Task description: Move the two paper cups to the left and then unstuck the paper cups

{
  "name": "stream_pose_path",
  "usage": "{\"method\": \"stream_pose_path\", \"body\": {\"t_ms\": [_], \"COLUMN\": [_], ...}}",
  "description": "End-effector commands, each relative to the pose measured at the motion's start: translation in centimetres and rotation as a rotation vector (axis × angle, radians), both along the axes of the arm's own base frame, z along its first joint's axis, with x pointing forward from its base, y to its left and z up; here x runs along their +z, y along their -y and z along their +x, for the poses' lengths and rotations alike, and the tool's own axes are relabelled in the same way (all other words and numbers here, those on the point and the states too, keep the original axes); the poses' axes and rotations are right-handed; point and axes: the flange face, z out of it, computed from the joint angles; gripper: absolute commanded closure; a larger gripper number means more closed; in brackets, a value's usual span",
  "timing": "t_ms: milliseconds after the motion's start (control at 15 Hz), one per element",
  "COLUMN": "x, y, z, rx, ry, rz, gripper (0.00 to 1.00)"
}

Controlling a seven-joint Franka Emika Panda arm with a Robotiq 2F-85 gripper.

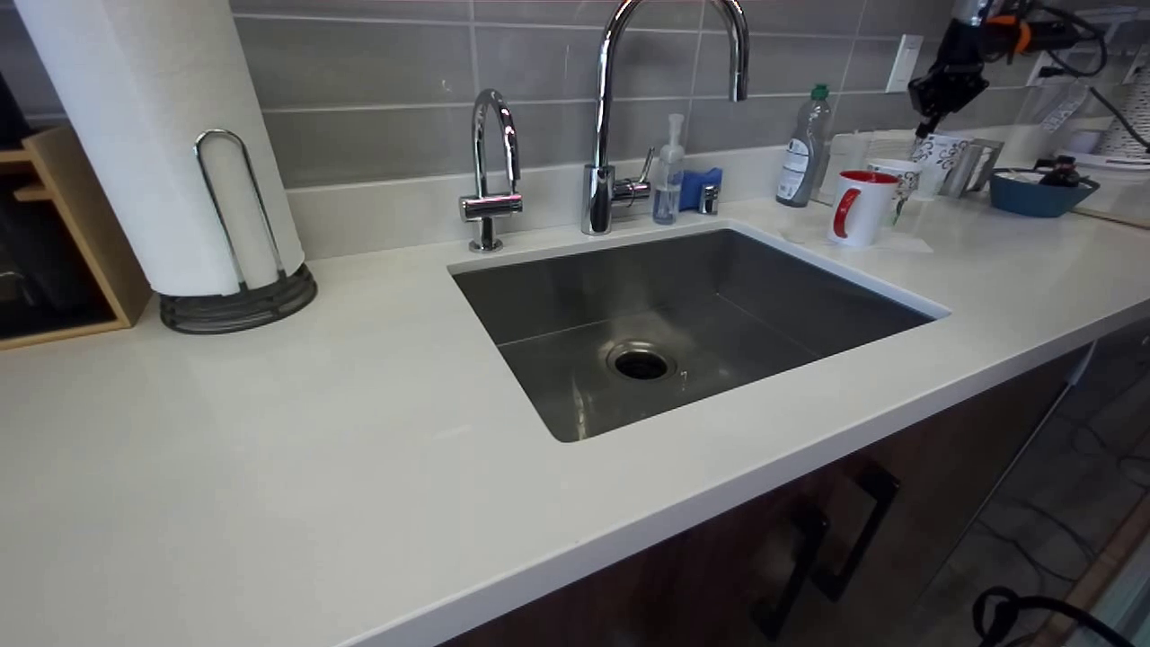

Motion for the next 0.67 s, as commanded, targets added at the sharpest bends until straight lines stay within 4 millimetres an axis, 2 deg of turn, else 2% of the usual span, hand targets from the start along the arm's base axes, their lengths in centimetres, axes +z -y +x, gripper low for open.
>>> {"method": "stream_pose_path", "body": {"t_ms": [0, 200, 267, 400, 600], "x": [-3.0, -4.9, -4.9, -4.0, -1.2], "y": [1.1, 1.3, 1.3, 1.3, 0.4], "z": [1.2, 1.7, 1.9, 2.2, 2.2], "rx": [-0.031, -0.037, -0.035, -0.029, -0.003], "ry": [0.004, -0.009, -0.008, 0.011, 0.027], "rz": [0.037, 0.051, 0.051, 0.045, 0.060], "gripper": [0.99, 0.99, 0.72, 0.66, 0.44]}}
